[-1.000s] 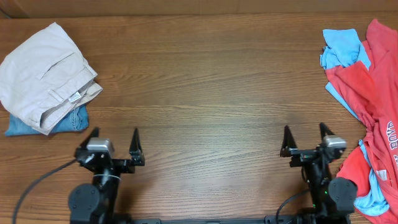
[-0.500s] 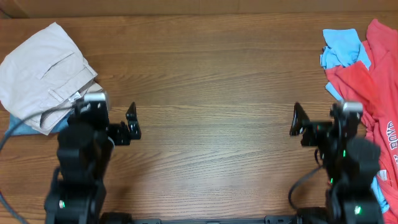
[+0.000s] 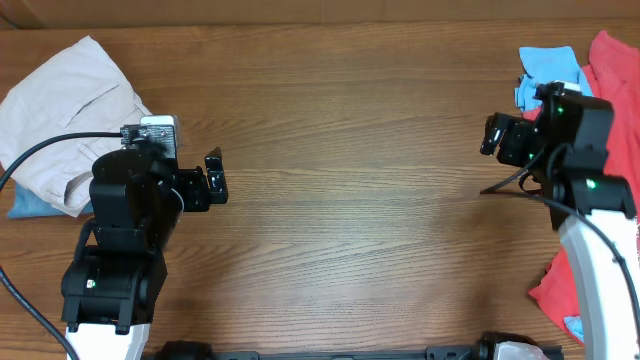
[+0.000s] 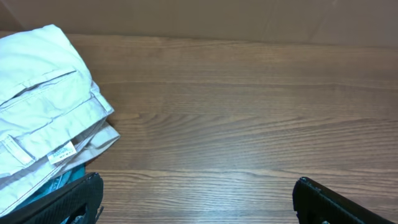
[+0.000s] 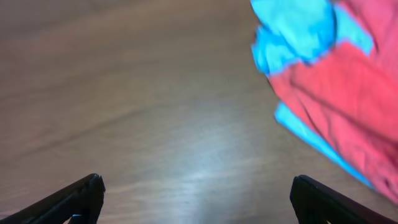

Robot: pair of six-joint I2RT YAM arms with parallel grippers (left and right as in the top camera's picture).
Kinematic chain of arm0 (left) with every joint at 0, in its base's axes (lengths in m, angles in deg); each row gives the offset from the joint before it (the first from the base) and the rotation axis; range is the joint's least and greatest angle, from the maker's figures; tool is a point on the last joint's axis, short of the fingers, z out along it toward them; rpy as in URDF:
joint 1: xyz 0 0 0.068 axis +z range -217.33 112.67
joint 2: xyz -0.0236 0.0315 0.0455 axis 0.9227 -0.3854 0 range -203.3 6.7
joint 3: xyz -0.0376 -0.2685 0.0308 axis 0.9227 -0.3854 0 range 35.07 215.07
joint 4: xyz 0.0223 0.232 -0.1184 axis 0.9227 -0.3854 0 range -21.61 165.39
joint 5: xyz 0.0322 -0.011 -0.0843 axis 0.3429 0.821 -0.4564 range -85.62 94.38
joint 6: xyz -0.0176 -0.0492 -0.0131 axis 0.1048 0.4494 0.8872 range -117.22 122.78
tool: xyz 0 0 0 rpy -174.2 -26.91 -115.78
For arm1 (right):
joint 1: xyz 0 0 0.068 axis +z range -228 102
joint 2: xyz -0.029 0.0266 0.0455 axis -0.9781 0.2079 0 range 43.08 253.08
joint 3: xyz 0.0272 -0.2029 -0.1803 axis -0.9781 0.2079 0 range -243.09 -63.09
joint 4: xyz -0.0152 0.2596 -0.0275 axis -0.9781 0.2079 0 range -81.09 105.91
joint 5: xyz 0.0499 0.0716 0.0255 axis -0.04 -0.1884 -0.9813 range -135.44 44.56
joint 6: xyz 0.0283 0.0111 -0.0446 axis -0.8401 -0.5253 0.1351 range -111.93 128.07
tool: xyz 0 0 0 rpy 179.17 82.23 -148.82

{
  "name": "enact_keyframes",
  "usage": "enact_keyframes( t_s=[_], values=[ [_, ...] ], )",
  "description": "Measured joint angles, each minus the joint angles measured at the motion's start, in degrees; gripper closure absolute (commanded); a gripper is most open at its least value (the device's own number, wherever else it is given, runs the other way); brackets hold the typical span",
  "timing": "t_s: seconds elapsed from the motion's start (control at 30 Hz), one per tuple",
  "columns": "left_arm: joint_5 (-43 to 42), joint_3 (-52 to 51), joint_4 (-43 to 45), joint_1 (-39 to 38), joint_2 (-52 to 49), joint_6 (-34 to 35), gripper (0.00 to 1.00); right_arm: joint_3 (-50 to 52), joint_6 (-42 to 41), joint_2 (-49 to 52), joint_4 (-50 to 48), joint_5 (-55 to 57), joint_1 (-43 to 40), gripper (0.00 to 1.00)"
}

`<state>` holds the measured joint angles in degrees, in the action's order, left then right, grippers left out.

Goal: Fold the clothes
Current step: 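Move the right gripper to the red t-shirt pile and grasp it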

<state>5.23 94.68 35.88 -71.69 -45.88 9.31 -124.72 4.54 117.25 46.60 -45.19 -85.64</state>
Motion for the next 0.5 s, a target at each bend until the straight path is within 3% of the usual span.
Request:
enact_keyframes(
  t_s=[0.27,0.4,0.5],
  values=[
    [0.00,0.00,0.02,0.00,0.00,0.02,0.00,-0.04,-10.88,8.04,7.80,10.99,-13.27,0.01],
    [0.00,0.00,0.02,0.00,-0.42,0.00,0.00,-0.11,-12.61,12.81,8.98,11.69,-20.55,0.16],
    [0.00,0.00,0.07,0.00,-1.07,0.00,0.00,-0.11,-13.31,16.52,9.81,11.82,-24.04,0.22]
  ],
)
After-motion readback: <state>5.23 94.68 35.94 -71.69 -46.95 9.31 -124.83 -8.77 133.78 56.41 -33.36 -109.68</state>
